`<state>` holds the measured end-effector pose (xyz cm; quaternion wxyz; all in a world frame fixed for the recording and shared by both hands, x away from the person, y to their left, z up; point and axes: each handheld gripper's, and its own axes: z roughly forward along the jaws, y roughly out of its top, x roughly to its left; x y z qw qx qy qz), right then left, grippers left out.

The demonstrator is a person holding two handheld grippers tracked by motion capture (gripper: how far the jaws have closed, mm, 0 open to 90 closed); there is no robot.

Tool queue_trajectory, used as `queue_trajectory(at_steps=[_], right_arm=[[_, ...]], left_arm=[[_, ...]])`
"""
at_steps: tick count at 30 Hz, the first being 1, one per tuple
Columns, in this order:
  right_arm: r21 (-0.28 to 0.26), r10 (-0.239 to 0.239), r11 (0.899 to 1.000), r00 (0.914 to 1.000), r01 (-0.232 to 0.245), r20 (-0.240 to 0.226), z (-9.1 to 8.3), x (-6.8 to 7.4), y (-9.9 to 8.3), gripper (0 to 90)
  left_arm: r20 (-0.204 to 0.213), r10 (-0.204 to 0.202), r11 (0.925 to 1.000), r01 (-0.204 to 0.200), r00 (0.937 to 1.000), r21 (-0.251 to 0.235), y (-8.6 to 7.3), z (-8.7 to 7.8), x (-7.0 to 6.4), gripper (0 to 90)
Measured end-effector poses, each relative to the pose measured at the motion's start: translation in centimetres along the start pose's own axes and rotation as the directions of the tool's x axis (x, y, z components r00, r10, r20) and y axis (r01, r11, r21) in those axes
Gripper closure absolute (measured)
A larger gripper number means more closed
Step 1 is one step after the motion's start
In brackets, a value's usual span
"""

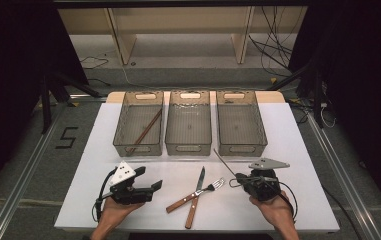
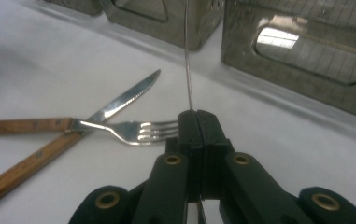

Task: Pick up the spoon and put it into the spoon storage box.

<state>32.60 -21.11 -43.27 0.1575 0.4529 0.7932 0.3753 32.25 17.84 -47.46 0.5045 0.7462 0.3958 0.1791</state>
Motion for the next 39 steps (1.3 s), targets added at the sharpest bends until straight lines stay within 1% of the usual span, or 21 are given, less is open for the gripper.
queue_trajectory(at_steps=[3,8,10,15,17,20,24,25,28,32,33,35,37,39], right_arm=[[-0.017,-0.001,1.0,1.0,0.001,-0.004,0.1,-0.1,1.0,90.0],[-0.042,0.005,0.999,0.9999,-0.006,-0.017,0.7,-0.2,2.6,90.0],[-0.048,0.006,0.999,0.9998,-0.007,-0.018,0.9,-0.1,3.3,90.0],[-0.062,0.004,0.998,0.9998,-0.005,-0.021,1.8,0.0,5.4,90.0],[-0.069,0.01,0.998,0.9996,-0.012,-0.026,2.2,0.0,6.2,90.0],[-0.077,0.01,0.997,0.9997,-0.011,-0.022,2.7,0.0,7.5,90.0],[-0.083,0.008,0.996,0.9998,-0.01,-0.015,3.4,0.1,9.1,90.0],[-0.084,0.001,0.996,0.9999,-0.002,-0.012,3.7,0.2,9.5,90.0],[-0.082,0.0,0.997,1.0,0.0,-0.004,4.5,0.3,10.5,90.0],[-0.08,0.009,0.997,1.0,-0.009,0.004,5.6,0.3,11.8,90.0],[-0.081,0.016,0.997,0.9999,-0.016,-0.002,5.8,0.2,12.1,90.0],[-0.083,0.042,0.996,0.9987,-0.045,-0.028,6.3,0.1,12.7,90.0],[-0.08,0.041,0.996,0.9989,-0.043,-0.022,6.8,0.1,13.2,90.0],[-0.076,0.049,0.996,0.9985,-0.051,-0.026,7.3,0.1,13.8,90.0]], left_arm=[[0.007,-0.005,0.9999,0.005,1.0,-0.016,0.0,-0.1,0.1,19.1],[0.016,-0.014,0.9995,0.014,0.9998,-0.027,-0.1,-0.2,0.2,19.0],[0.02,-0.006,0.9997,0.007,0.9998,-0.026,-0.1,-0.3,0.2,19.0],[0.019,-0.001,0.9998,0.001,0.9998,-0.022,-0.1,-0.3,0.3,19.1],[0.019,0.0,0.9998,0.0,0.9998,-0.019,-0.2,-0.4,0.3,19.0],[0.02,-0.002,0.9998,0.003,0.9998,-0.019,-0.3,-0.5,0.4,19.0],[0.024,0.005,0.9999,-0.005,0.9997,-0.014,-0.5,-0.6,0.4,18.9],[0.023,0.009,0.9998,-0.008,0.9997,-0.017,-0.5,-0.6,0.4,18.8],[0.024,0.008,0.9996,-0.007,0.9997,-0.026,-0.6,-0.7,0.3,18.7],[0.025,0.009,0.9997,-0.009,0.9996,-0.024,-0.7,-0.8,0.3,18.5],[0.026,0.008,0.9997,-0.007,0.9996,-0.026,-0.7,-0.8,0.3,18.4],[0.025,0.004,0.9996,-0.003,0.9997,-0.029,-0.7,-0.9,0.3,18.0],[0.026,0.002,0.9995,-0.001,0.9997,-0.031,-0.7,-0.9,0.4,17.7],[0.027,0.001,0.9995,-0.001,0.9996,-0.031,-0.7,-0.9,0.4,17.4]])
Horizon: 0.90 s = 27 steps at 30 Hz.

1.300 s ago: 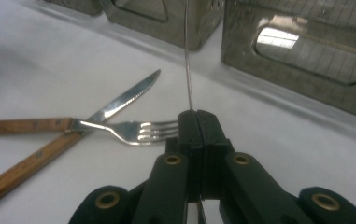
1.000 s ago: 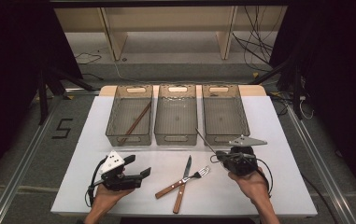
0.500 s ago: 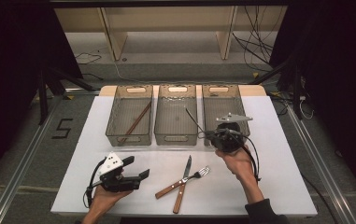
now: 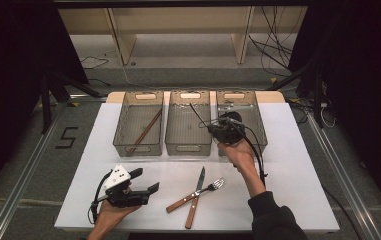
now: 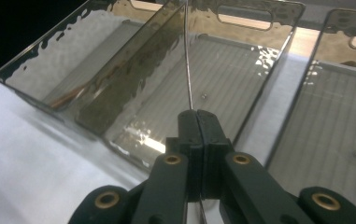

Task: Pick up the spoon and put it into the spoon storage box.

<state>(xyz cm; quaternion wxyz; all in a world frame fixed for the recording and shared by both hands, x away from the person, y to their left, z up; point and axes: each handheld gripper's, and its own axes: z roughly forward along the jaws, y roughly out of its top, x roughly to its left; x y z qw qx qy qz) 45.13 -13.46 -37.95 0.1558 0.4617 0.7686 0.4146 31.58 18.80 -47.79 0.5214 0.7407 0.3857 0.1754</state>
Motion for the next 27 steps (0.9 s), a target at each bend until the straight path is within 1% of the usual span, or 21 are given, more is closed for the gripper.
queue_trajectory(at_steps=[2,5,8,13,18,23,25,27], right_arm=[[0.006,0.0,1.0,0.9999,0.0,0.01,0.6,0.0,0.5,90.0],[0.009,0.016,1.0,0.9998,-0.016,0.009,1.5,0.0,1.1,90.0],[0.016,0.022,1.0,0.9997,-0.022,0.011,2.2,0.2,1.7,90.0],[0.022,0.029,0.999,0.9994,-0.029,0.018,3.4,0.6,2.5,90.0],[0.022,0.041,0.999,0.999,-0.042,0.02,4.4,0.9,2.9,90.0],[0.027,0.043,0.999,0.9987,-0.044,0.026,5.3,1.2,3.1,90.0],[0.027,0.043,0.999,0.9984,-0.044,0.035,5.6,1.2,3.1,90.0],[0.029,0.057,0.998,0.9979,-0.058,0.032,6.0,1.0,3.0,90.0]], left_arm=[[0.001,0.002,1.0,-0.002,1.0,0.002,0.0,0.0,0.0,17.2],[0.002,0.003,1.0,-0.003,1.0,-0.001,0.0,0.0,0.0,17.2],[0.003,-0.004,1.0,0.004,1.0,-0.005,0.0,0.0,0.0,17.2],[0.002,0.004,1.0,-0.004,1.0,-0.003,0.0,0.0,-0.1,17.2],[0.005,0.005,1.0,-0.005,1.0,-0.003,0.0,0.0,-0.1,17.1],[0.007,0.01,0.9999,-0.01,0.9999,0.004,0.0,0.1,-0.2,17.1],[0.006,0.012,0.9999,-0.012,0.9999,0.005,0.0,0.1,-0.2,17.1],[0.007,0.012,0.9999,-0.012,0.9999,0.005,0.0,0.1,-0.2,17.1]])
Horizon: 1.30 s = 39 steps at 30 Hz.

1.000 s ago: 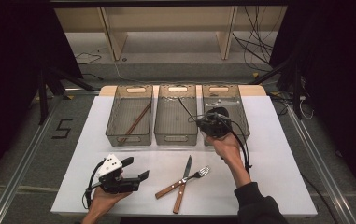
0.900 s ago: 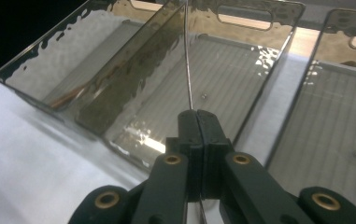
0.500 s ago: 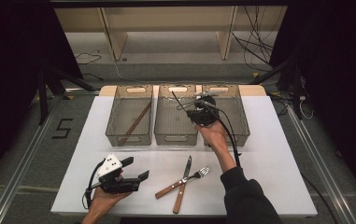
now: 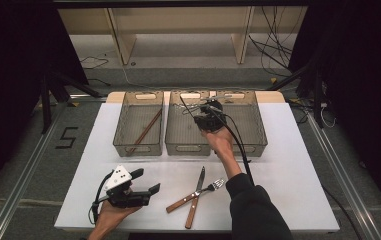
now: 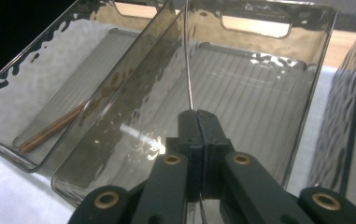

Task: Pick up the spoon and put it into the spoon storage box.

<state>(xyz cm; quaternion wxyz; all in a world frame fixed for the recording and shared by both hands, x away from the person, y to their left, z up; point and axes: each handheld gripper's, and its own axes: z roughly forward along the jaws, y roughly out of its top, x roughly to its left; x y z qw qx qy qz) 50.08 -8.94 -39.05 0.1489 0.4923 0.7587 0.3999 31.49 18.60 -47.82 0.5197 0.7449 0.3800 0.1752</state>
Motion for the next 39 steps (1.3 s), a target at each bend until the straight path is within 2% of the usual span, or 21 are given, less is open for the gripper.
queue_trajectory(at_steps=[5,12,24,26,27,29,39], right_arm=[[0.024,-0.002,1.0,0.9999,0.002,0.017,0.8,0.2,0.1,90.0],[0.04,-0.015,0.999,0.9997,0.014,0.018,1.5,0.7,0.0,90.0],[0.056,-0.007,0.998,0.9999,0.007,0.008,2.5,1.1,-0.3,89.8],[0.061,-0.009,0.998,1.0,0.009,0.002,2.7,1.1,-0.4,89.0],[0.061,-0.008,0.998,1.0,0.008,-0.005,2.7,1.1,-0.4,84.2],[0.058,-0.003,0.998,0.9996,0.005,-0.029,2.8,1.1,-0.4,82.4],[0.034,-0.034,0.999,0.9968,0.036,-0.072,1.1,1.1,0.2,73.6]], left_arm=[[0.0,0.006,1.0,-0.006,1.0,0.003,0.0,0.0,0.0,17.2],[0.0,0.004,1.0,-0.004,1.0,-0.001,0.0,0.0,0.0,17.1],[0.003,0.009,0.9999,-0.009,1.0,0.006,0.0,0.1,0.0,17.1],[0.003,0.008,0.9999,-0.008,1.0,0.008,0.0,0.1,0.0,17.1],[0.002,0.006,1.0,-0.006,1.0,0.007,0.0,0.1,0.0,17.1],[0.001,0.0,1.0,0.0,1.0,0.002,0.0,0.1,-0.1,17.0],[0.002,0.005,0.9999,-0.005,1.0,0.012,0.0,0.1,0.0,16.9]])
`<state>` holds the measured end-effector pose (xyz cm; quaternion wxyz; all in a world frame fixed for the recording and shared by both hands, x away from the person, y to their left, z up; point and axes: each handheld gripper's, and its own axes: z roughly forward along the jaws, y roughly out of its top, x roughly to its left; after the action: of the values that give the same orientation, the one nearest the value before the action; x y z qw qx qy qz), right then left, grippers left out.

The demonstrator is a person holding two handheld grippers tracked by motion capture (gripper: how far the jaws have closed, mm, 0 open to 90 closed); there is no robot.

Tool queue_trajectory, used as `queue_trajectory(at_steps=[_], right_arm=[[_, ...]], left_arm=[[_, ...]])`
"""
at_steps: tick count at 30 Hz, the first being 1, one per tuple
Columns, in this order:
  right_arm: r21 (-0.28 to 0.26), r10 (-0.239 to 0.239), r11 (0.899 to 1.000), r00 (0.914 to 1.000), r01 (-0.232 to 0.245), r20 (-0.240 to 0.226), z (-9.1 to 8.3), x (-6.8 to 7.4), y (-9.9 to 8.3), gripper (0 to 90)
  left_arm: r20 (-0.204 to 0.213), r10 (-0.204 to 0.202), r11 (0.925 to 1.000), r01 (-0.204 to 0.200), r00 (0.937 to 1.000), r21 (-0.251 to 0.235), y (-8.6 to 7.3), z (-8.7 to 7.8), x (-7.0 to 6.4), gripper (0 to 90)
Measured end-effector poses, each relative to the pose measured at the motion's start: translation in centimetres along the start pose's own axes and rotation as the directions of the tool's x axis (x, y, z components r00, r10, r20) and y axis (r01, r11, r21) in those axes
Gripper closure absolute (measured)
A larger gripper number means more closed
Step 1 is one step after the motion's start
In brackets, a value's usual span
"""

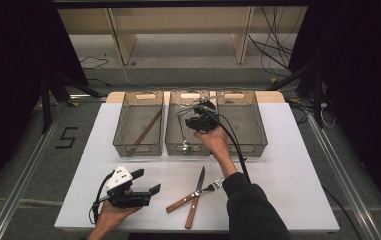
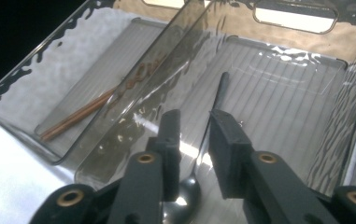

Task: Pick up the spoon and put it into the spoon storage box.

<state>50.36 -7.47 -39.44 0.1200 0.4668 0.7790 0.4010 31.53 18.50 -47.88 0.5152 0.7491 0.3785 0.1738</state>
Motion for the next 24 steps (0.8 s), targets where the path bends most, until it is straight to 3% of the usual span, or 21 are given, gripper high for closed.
queue_trajectory(at_steps=[9,18,24], right_arm=[[-0.037,-0.037,0.999,0.9972,0.034,-0.065,-2.0,0.2,-0.4,61.3],[-0.078,-0.054,0.996,0.995,0.048,-0.084,-3.9,0.6,-0.8,43.0],[-0.107,-0.077,0.992,0.9917,0.065,-0.103,-5.7,0.7,-1.9,38.3]], left_arm=[[0.001,-0.004,1.0,0.004,1.0,0.006,0.0,0.1,0.0,16.9],[0.002,-0.004,0.9999,0.004,1.0,0.012,0.0,0.1,0.0,16.5],[0.002,-0.002,0.9999,0.002,1.0,0.017,-0.1,0.2,-0.1,16.4]])
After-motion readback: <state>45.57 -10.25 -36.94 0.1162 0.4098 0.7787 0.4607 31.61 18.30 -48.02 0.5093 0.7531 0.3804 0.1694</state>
